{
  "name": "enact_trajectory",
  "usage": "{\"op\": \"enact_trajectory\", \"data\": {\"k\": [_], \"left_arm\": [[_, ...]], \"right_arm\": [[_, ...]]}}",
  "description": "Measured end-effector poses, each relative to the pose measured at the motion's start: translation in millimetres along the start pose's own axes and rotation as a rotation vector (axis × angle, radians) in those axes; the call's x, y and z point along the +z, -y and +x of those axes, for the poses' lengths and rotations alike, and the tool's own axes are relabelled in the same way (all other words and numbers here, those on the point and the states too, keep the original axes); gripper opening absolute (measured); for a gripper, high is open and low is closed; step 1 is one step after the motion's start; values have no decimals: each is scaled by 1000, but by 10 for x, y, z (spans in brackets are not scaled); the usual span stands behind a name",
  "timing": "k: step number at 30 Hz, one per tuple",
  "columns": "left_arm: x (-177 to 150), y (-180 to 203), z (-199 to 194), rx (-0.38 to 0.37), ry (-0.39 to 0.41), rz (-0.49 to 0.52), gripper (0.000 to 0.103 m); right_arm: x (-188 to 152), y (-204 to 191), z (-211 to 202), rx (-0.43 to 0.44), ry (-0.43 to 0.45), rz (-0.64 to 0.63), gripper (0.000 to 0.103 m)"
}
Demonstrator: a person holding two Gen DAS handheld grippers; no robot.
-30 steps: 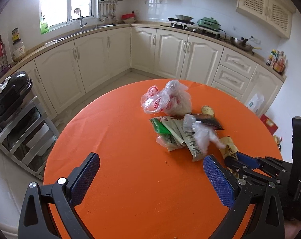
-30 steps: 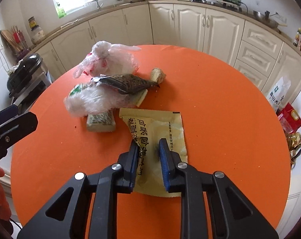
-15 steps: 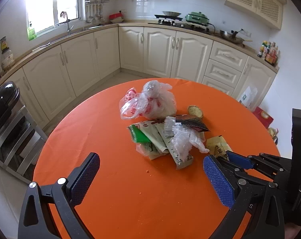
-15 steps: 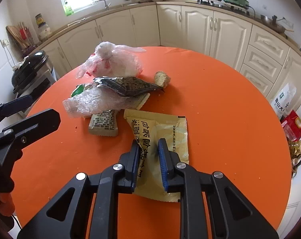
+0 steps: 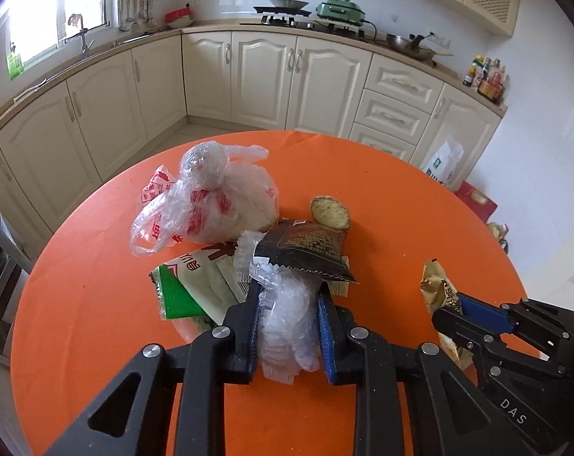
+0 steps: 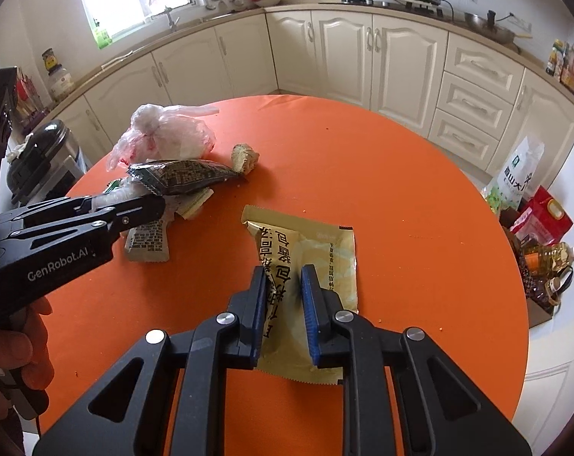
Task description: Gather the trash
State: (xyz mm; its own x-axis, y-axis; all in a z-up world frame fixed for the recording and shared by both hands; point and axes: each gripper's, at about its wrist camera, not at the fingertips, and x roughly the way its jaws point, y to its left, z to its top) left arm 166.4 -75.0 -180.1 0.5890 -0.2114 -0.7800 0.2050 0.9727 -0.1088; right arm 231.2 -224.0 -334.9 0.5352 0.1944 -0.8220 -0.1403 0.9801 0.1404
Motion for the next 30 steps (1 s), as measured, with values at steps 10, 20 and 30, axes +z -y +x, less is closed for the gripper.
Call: {"op": "enact_trajectory", "data": {"k": [10, 20, 30], "left_arm": [[-286, -233, -441, -21, 62, -34, 17], [-748, -109, -1285, -12, 177, -21, 17], [-1281, 158, -2029, -59, 291, 30, 17]], "right_arm": [[-94, 34, -167, 26, 11, 21, 17], [-238, 57, -678, 63, 83, 53, 17], [-278, -31, -1285, 81, 197, 48, 17]]}}
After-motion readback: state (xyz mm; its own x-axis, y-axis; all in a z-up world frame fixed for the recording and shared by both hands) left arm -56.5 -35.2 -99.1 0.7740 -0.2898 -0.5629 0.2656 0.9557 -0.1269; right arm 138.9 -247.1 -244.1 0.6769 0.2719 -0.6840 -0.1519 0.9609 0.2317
